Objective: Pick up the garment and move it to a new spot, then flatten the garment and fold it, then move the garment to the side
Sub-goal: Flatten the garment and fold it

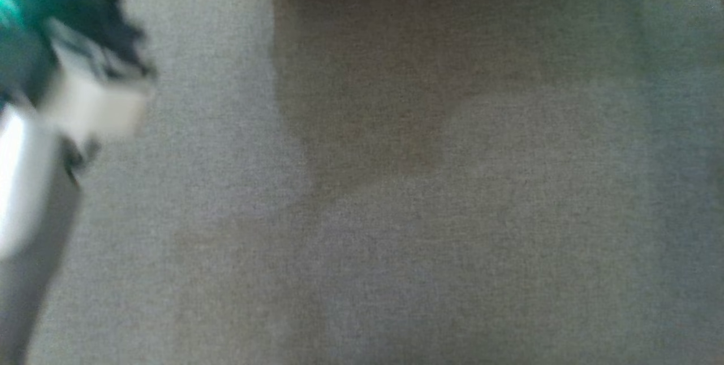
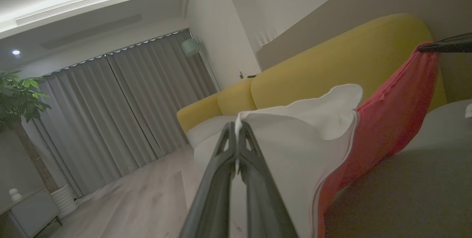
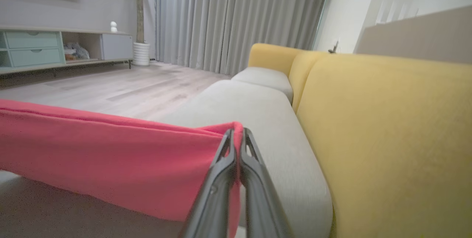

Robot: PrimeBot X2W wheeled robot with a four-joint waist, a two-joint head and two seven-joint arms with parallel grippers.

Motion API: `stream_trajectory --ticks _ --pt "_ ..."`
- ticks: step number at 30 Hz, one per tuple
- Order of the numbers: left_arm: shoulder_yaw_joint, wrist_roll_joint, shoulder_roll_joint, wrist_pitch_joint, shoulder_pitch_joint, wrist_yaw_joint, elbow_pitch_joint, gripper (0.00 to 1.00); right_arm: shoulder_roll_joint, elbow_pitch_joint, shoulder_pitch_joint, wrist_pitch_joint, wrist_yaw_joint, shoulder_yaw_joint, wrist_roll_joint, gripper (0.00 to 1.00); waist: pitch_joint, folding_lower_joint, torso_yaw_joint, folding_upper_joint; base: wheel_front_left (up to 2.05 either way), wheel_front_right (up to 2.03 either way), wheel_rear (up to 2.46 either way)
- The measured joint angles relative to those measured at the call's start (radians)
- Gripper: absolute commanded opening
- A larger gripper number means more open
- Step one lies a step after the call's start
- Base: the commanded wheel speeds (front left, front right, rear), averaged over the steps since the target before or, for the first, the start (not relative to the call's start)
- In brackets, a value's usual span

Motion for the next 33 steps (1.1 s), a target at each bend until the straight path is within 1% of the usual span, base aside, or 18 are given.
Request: stream_trajectory --ticks 5,9,12,15,22,26,30,33 --pt "0.017 -0.025 0.000 0.000 0.292 0.035 -0.084 0.00 0.004 -0.035 0.219 0.000 0.000 -0.056 0.002 0.00 -0.044 -0.0002 -0.001 0.0000 0.00 0.00 0.00" --pt "0.023 -0.037 -0.005 0.000 0.531 0.043 -0.132 0.00 0.017 -0.091 0.393 0.000 0.000 -0.107 0.010 0.00 -0.089 -0.0003 -0.007 0.0000 0.00 0.00 0.00" --pt "0.013 -0.037 -0.010 0.000 0.656 0.043 -0.159 0.00 0.021 -0.128 0.525 0.000 0.000 -0.148 0.011 0.00 -0.123 -0.0003 -0.006 0.0000 0.00 0.00 0.00" --pt "-0.008 -0.030 -0.012 0.000 0.743 0.041 -0.171 0.00 0.024 -0.164 0.652 0.000 0.000 -0.189 0.011 0.00 -0.156 -0.0004 -0.001 0.0001 0.00 0.00 0.00" --pt "-0.023 -0.031 -0.010 0.001 0.888 0.032 -0.176 0.00 0.041 -0.256 0.887 0.005 0.000 -0.253 -0.001 0.00 -0.209 -0.0003 0.012 0.0001 0.00 0.00 0.00" --pt "-0.048 -0.055 -0.004 0.015 0.940 0.008 -0.178 0.00 0.052 -0.321 0.963 0.039 0.000 -0.284 -0.002 0.00 -0.207 -0.0003 0.001 0.0001 0.00 0.00 0.00" --pt "-0.048 -0.054 -0.002 0.015 0.916 0.007 -0.178 0.00 0.071 -0.364 0.967 0.068 0.000 -0.319 -0.017 0.00 -0.181 0.0000 -0.006 0.0001 0.00 0.00 0.00" --pt "-0.048 -0.041 -0.004 0.014 0.838 -0.003 -0.166 0.00 0.082 -0.367 0.948 0.084 0.000 -0.325 -0.017 0.00 -0.158 0.0000 -0.007 0.0001 0.00 0.00 0.00"
